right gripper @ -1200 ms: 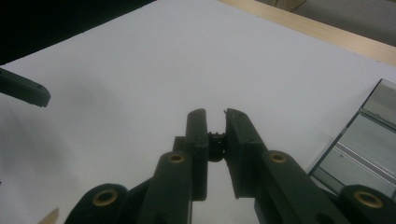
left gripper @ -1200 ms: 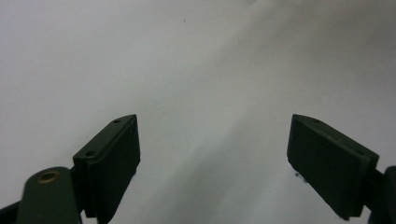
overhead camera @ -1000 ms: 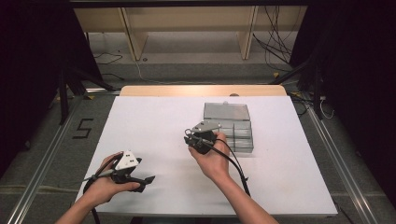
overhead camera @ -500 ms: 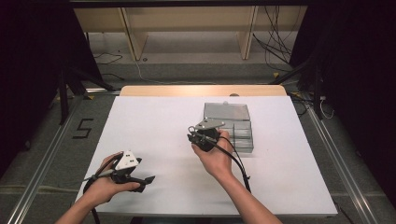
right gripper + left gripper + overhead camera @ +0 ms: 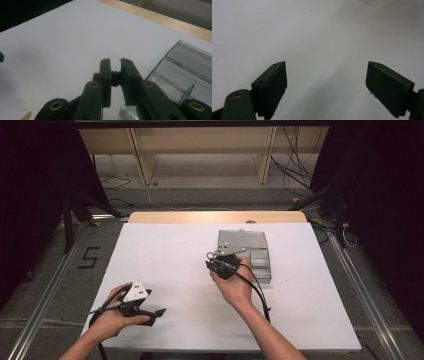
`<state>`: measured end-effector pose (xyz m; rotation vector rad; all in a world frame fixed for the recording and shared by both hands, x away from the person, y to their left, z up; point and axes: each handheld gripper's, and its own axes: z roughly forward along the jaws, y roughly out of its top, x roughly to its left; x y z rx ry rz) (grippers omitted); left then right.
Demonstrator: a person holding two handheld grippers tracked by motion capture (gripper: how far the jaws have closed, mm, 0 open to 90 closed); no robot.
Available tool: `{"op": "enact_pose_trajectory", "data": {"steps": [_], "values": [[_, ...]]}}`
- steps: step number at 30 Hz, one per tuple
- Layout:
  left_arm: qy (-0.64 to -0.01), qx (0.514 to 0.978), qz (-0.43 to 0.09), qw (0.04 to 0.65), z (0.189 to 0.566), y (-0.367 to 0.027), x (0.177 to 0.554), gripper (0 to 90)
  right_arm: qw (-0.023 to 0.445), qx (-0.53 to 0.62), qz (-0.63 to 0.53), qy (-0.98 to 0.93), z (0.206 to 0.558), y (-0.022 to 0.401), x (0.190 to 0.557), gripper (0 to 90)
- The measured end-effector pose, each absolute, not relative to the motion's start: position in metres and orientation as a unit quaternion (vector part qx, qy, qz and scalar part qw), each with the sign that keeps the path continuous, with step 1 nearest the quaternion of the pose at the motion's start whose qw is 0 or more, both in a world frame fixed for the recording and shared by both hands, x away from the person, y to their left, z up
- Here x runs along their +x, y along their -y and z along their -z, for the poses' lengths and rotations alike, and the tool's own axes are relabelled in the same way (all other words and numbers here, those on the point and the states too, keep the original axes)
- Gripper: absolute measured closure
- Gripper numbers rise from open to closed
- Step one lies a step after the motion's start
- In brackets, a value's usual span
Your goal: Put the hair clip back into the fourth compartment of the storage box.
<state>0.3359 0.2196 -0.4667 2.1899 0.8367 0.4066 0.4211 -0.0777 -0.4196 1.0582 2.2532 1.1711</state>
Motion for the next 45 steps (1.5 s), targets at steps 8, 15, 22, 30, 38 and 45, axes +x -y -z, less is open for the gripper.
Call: {"op": "enact_pose_trajectory", "data": {"steps": [8,15,22,30,38,45], "values": [[-0.327,0.854,-0.159,0.372,0.467,-0.220,0.336,17.2,0.197,0.382,-0.415,-0.802,0.419,0.082,0.423,80.2],[-0.327,0.855,-0.159,0.371,0.467,-0.220,0.336,17.2,0.198,0.385,-0.412,-0.802,0.419,0.085,0.425,80.2],[-0.327,0.855,-0.159,0.370,0.467,-0.219,0.336,17.3,0.199,0.390,-0.409,-0.801,0.419,0.088,0.427,80.2],[-0.327,0.855,-0.159,0.370,0.467,-0.219,0.336,17.3,0.201,0.394,-0.407,-0.799,0.419,0.092,0.430,80.2],[-0.327,0.855,-0.159,0.371,0.467,-0.220,0.336,17.3,0.200,0.397,-0.403,-0.800,0.421,0.093,0.432,80.2],[-0.327,0.855,-0.159,0.370,0.467,-0.220,0.336,17.4,0.201,0.399,-0.401,-0.800,0.421,0.094,0.434,80.2]]}}
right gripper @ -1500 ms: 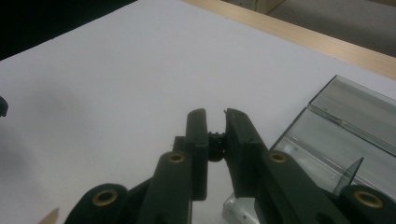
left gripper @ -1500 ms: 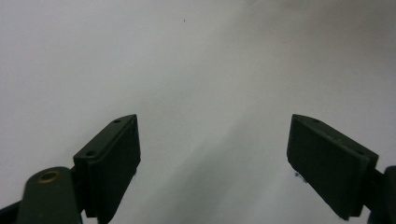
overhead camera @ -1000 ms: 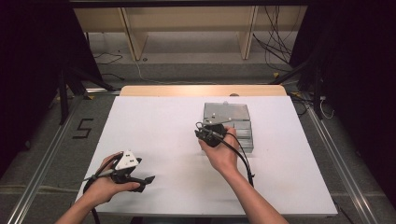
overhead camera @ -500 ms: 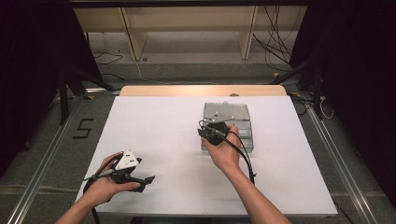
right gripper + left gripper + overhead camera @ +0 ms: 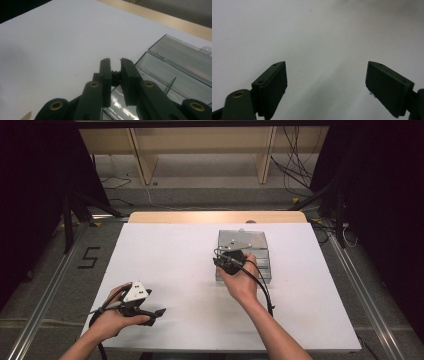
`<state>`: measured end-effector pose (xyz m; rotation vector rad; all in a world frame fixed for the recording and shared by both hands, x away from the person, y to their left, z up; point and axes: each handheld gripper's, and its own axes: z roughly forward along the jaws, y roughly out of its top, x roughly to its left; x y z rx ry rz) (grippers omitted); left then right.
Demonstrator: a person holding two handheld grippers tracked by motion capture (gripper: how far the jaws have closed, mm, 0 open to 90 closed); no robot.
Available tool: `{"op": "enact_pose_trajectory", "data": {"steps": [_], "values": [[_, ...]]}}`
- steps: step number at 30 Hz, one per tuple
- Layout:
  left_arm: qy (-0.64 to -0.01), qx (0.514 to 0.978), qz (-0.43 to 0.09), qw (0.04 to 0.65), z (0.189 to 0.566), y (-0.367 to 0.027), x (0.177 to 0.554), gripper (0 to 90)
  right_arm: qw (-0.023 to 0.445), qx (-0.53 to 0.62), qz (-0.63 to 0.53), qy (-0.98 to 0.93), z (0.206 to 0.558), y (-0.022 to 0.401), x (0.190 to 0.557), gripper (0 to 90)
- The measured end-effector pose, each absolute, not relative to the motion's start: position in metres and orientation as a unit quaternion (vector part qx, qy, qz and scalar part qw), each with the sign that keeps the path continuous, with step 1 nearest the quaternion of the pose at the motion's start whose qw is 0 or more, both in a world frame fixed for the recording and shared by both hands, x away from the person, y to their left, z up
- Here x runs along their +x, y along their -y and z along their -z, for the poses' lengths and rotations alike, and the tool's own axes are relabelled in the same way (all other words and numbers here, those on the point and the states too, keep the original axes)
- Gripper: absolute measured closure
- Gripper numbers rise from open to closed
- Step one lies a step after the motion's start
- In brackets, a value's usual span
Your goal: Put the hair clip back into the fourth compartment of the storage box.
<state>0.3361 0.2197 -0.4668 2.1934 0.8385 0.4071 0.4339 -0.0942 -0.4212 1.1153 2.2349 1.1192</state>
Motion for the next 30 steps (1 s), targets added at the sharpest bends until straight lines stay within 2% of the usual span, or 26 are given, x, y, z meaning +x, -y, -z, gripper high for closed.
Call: {"op": "enact_pose_trajectory", "data": {"steps": [30], "values": [[-0.327,0.854,-0.158,0.372,0.4667,-0.2196,0.3359,17.4,0.194,0.410,-0.382,-0.805,0.4310,0.0987,0.4414,80.2]]}}
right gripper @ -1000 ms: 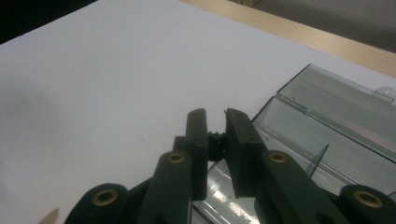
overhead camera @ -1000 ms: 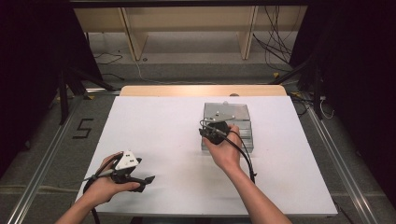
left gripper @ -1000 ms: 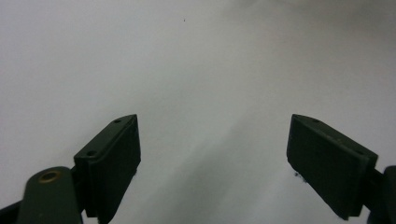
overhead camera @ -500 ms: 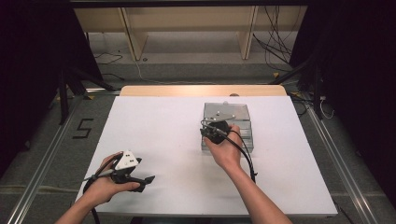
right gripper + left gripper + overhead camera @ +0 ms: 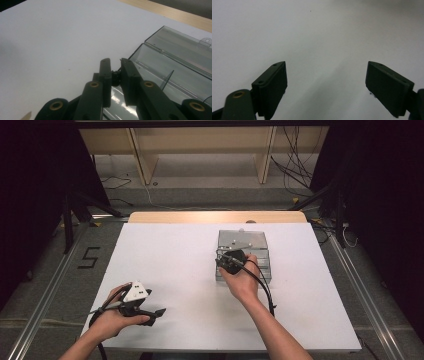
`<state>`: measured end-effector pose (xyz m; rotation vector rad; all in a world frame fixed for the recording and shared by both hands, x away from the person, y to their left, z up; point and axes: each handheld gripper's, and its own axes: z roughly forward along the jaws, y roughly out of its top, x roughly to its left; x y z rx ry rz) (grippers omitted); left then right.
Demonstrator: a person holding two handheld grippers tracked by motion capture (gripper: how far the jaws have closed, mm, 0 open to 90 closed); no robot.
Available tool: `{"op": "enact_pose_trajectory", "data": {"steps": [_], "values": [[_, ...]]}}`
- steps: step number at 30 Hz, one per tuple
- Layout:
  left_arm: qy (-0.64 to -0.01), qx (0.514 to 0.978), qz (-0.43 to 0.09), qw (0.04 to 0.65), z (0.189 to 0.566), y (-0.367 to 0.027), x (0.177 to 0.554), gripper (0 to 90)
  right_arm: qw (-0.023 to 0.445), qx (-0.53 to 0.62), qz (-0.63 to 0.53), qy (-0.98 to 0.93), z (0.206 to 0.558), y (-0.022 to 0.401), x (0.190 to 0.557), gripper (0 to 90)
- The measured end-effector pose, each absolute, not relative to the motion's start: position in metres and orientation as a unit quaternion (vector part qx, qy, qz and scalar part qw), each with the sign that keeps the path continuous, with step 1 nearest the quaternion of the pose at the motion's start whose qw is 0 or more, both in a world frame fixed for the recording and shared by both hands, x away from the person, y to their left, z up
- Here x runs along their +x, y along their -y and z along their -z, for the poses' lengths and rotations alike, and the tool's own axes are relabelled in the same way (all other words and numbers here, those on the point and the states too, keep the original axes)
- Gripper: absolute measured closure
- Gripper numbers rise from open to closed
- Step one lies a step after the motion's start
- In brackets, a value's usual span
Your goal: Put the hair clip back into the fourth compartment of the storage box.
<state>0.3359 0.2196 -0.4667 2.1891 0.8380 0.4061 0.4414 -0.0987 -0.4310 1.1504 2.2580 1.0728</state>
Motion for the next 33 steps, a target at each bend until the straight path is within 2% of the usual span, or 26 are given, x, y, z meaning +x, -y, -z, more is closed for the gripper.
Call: {"op": "enact_pose_trajectory", "data": {"steps": [33], "values": [[-0.326,0.856,-0.158,0.370,0.467,-0.219,0.336,17.4,0.181,0.423,-0.356,-0.813,0.445,0.104,0.450,80.2]]}}
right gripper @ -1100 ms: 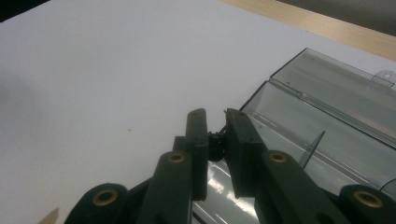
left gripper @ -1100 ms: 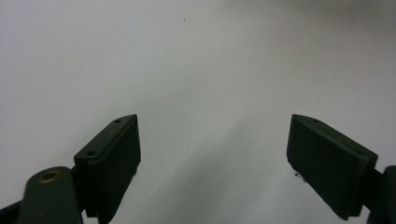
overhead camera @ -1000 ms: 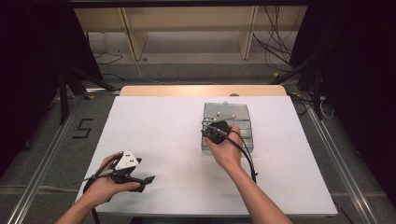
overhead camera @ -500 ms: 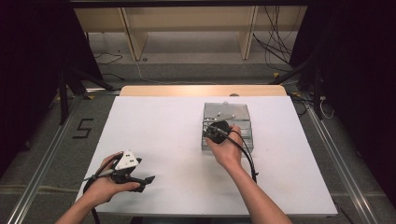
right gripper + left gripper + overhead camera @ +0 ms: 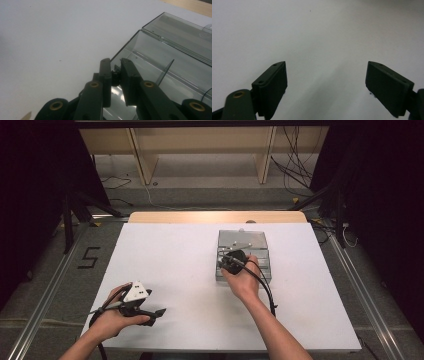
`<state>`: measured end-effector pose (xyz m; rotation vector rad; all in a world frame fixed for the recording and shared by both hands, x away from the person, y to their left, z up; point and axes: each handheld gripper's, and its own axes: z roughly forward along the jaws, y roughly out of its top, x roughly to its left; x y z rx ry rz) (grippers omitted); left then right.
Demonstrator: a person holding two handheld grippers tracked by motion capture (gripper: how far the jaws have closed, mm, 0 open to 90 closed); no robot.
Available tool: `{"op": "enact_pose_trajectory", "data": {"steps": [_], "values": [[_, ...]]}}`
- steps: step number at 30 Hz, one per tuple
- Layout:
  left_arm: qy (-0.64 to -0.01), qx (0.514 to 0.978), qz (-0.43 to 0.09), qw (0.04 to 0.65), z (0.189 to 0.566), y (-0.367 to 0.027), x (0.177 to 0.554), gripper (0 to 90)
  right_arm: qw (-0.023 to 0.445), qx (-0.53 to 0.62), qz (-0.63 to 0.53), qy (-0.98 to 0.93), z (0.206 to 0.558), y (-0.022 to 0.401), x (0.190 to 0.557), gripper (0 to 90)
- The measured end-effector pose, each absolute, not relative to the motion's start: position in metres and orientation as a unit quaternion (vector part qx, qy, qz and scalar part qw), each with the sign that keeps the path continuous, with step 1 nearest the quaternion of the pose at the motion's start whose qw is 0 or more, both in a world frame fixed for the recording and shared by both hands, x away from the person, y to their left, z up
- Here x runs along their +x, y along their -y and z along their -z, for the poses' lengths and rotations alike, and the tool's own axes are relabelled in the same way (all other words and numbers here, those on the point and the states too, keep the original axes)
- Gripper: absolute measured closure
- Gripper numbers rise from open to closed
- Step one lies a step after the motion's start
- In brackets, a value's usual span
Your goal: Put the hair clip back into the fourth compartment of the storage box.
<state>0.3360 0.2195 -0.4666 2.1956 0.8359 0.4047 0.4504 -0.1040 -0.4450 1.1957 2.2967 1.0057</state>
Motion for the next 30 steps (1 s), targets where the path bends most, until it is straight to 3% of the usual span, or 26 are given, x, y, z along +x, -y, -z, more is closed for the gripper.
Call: {"op": "enact_pose_trajectory", "data": {"steps": [30], "values": [[-0.327,0.855,-0.157,0.371,0.467,-0.219,0.336,17.5,0.167,0.435,-0.335,-0.819,0.456,0.104,0.459,80.1]]}}
